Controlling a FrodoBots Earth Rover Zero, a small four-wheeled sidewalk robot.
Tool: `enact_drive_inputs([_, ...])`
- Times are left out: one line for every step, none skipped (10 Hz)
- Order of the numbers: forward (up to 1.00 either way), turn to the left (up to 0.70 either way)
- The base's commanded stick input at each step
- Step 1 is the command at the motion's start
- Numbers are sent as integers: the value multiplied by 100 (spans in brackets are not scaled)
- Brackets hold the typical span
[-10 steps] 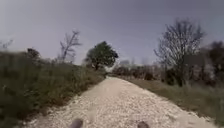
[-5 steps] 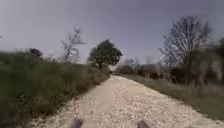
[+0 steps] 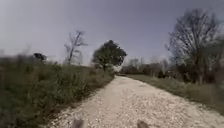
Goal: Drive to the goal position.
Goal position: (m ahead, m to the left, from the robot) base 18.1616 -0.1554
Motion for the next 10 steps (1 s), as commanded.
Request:
enact_drive_inputs([70,0])
enact_drive_inputs([70,0])
enact_drive_inputs([70,0])
enact_drive_inputs([70,0])
enact_drive_inputs([70,0])
enact_drive_inputs([50,0])
enact_drive_inputs([10,0])
enact_drive_inputs([0,0])
enact_drive_inputs([0,0])
enact_drive_inputs([0,0])
